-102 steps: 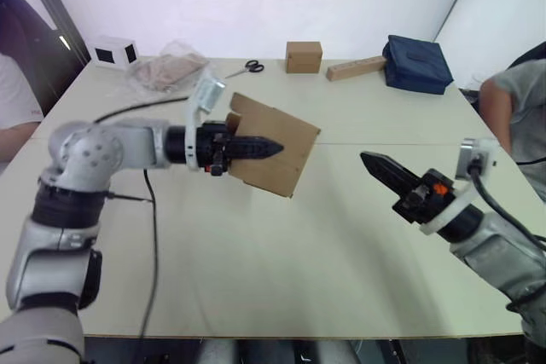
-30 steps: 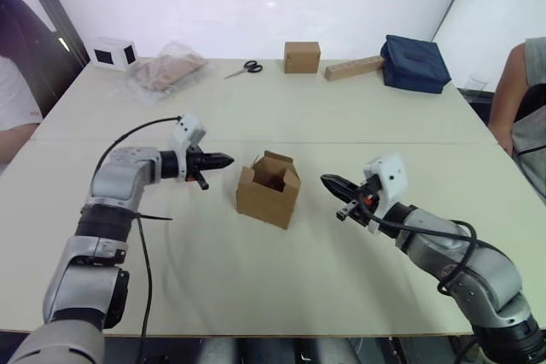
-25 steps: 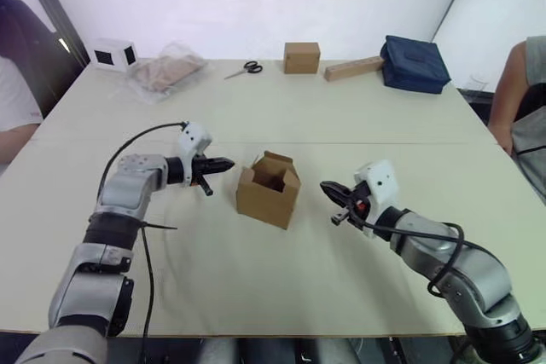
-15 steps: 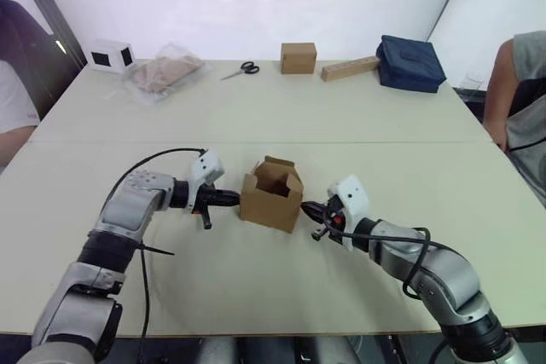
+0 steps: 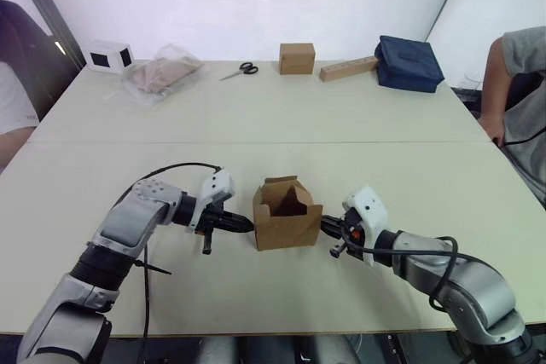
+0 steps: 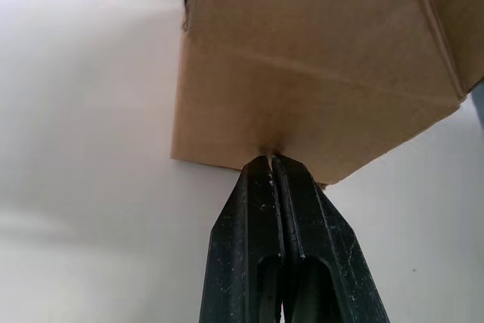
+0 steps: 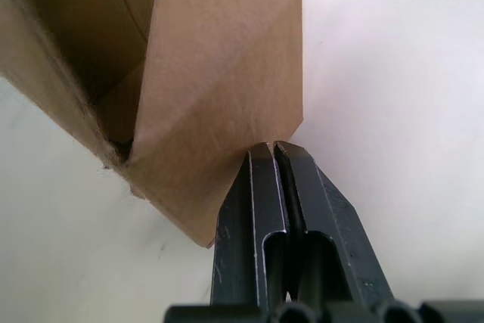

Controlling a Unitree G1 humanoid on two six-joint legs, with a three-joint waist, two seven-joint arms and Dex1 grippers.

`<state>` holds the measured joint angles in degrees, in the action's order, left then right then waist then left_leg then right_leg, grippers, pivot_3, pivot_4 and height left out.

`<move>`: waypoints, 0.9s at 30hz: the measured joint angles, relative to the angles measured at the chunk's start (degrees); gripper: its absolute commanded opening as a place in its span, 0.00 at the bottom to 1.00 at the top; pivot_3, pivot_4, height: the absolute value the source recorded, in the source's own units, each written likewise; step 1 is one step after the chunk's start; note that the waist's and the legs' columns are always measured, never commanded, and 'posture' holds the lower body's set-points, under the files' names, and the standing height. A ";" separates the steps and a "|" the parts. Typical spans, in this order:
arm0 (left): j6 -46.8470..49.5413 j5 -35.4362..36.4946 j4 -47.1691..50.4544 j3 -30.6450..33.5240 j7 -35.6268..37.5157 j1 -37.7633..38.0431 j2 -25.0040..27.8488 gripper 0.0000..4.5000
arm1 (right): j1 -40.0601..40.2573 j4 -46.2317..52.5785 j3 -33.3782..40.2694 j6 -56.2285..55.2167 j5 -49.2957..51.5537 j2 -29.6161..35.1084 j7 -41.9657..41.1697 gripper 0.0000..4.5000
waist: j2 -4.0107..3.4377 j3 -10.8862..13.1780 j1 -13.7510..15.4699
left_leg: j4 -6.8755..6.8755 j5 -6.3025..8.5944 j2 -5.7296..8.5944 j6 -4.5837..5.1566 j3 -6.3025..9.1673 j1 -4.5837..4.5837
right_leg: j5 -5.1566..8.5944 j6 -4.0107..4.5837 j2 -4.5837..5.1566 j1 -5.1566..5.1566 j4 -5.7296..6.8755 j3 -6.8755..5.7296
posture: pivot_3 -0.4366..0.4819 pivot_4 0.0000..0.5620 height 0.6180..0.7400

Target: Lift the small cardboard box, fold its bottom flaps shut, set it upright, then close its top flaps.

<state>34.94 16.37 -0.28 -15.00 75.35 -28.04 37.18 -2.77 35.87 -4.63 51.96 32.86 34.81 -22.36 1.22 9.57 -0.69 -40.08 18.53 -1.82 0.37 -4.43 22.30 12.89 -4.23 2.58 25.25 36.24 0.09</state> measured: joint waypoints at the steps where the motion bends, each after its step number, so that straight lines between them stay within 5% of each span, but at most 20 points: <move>1: -0.22 -0.21 -0.27 -0.03 -0.22 0.26 0.19 0.01 | 0.30 0.12 0.03 0.23 -0.01 0.02 -0.07 0.00 | 0.00 0.00 -0.02 | 0.00 0.00 0.00 0.00 0.00 0.00 | 0.00 0.00 0.00 0.00 0.00 0.00 | 0.48 0.27 1.00; 12: -2.47 -0.86 -5.73 1.87 -0.61 -2.70 2.16 0.01 | 1.06 1.83 1.74 -0.27 -2.26 3.53 -2.26 0.00 | 0.01 0.00 0.26 | -0.04 0.00 0.04 0.00 -0.05 0.07 | 0.02 0.05 0.12 -0.02 -0.06 0.01 | 0.48 0.27 1.00; 19: 10.29 12.87 0.00 9.54 0.30 -6.58 0.66 0.01 | -3.40 0.33 13.89 -5.10 5.72 0.04 -6.81 0.00 | 0.02 0.01 -0.04 | -0.02 0.00 0.01 0.00 0.01 0.04 | -0.07 -0.11 0.01 -0.03 -0.04 0.00 | 0.48 0.27 1.00; 27: 13.49 16.64 4.96 9.48 -1.94 -3.98 0.53 0.01 | -5.34 -2.91 7.71 -7.00 8.41 -1.26 -13.07 0.00 | -0.01 0.00 -0.02 | 0.00 0.00 0.01 -0.01 0.02 -0.03 | -0.06 -0.08 0.02 -0.07 -0.01 -0.02 | 0.48 0.27 1.00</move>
<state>48.43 33.00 4.68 -5.52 73.41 -32.02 37.72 -8.11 32.96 3.07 44.96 41.27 33.55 -35.43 1.21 9.57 -0.71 -40.08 18.53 -1.81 0.36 -4.41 22.27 12.83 -4.32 2.59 25.18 36.23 0.07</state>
